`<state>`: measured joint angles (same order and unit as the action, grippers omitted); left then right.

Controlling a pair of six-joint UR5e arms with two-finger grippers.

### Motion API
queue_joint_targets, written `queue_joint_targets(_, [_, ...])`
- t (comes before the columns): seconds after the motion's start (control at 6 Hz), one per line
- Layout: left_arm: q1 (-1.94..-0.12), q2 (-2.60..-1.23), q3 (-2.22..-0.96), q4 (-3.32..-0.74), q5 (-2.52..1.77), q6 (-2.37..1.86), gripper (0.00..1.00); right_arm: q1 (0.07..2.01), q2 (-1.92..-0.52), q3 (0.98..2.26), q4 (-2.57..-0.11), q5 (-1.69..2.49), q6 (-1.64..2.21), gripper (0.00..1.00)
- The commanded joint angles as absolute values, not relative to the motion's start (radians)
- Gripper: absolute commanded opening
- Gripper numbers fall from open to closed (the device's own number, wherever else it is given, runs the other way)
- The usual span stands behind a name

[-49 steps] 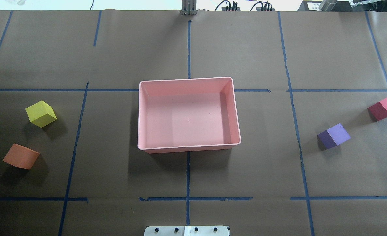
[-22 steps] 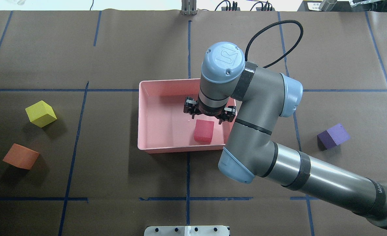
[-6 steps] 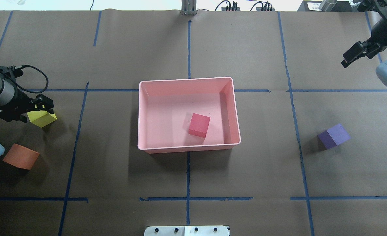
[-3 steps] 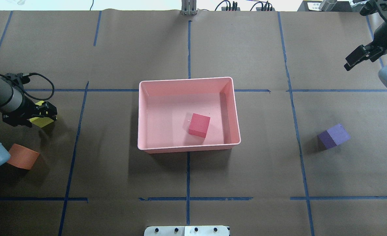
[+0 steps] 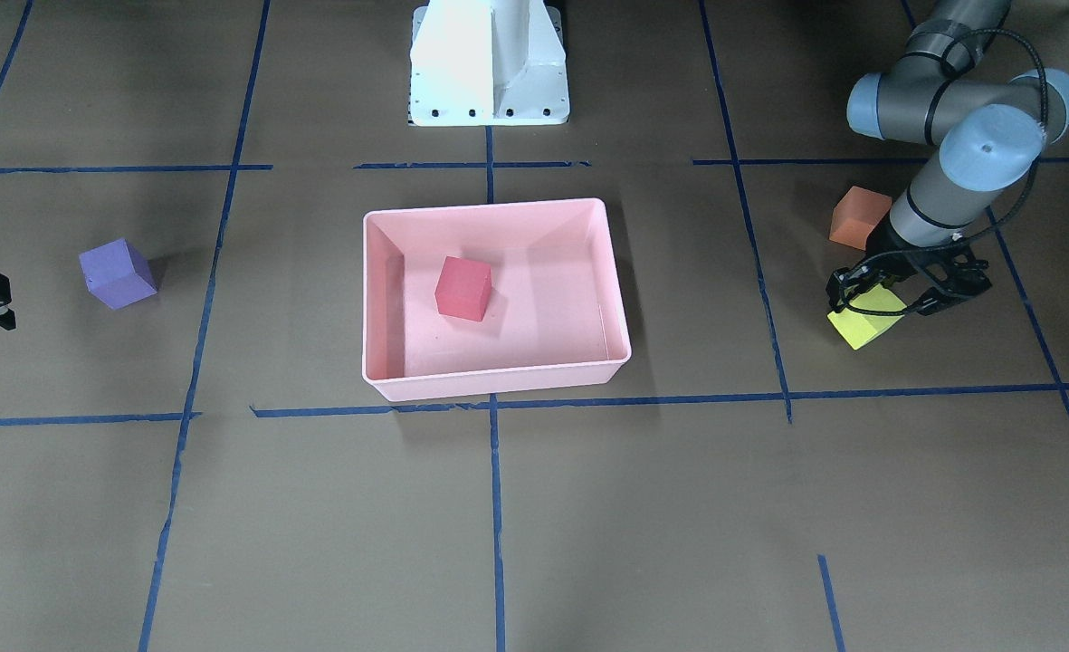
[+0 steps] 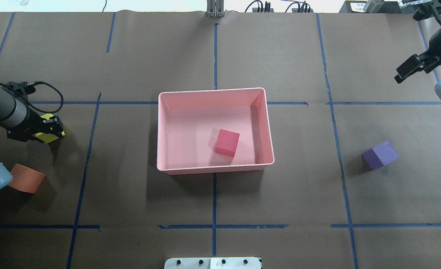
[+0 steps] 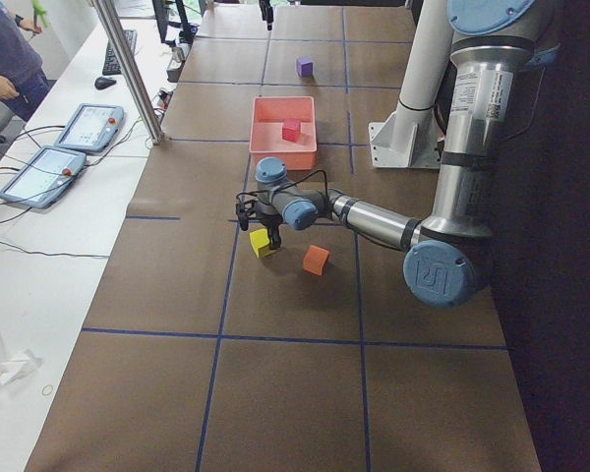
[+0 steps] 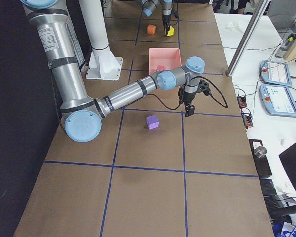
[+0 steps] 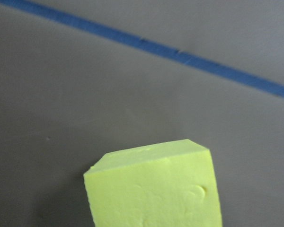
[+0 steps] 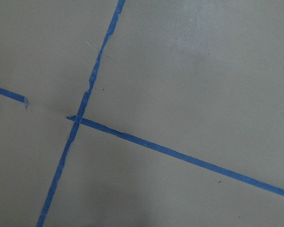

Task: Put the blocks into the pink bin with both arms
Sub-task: 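Carry the yellow cube into the pink bin with the left gripper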

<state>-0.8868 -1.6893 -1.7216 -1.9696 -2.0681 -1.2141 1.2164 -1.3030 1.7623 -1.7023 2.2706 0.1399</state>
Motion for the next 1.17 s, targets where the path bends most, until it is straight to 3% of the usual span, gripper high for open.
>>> queue_joint_targets(0.0, [-0.908, -1.780, -1.834, -1.964, -2.033, -1.213, 0.44, 1.216, -1.350, 1.791, -1.700, 2.270, 0.135, 1.00])
queue_joint_targets(0.33, [-0.875, -1.923, -1.864, -1.919, -2.029, -1.213, 0.43, 1.273, -1.483, 1.845, -1.681, 2.276, 0.021, 1.00])
queue_joint_targets(0.5, [-0.783, -2.036, -1.865, -1.813, -2.011, -1.218, 0.43, 1.276, -1.573, 1.870, -1.590, 2.283, 0.026, 1.00])
queue_joint_targets(0.83, [-0.584, -2.179, -1.850, -1.666, -1.820, -1.223, 0.40, 1.272, -1.615, 1.873, -1.463, 2.327, 0.195, 1.00])
queue_joint_targets(1.0, [-0.557, -2.186, -1.848, -1.664, -1.803, -1.223, 0.99, 1.234, -1.615, 1.871, -1.397, 2.329, 0.277, 1.00])
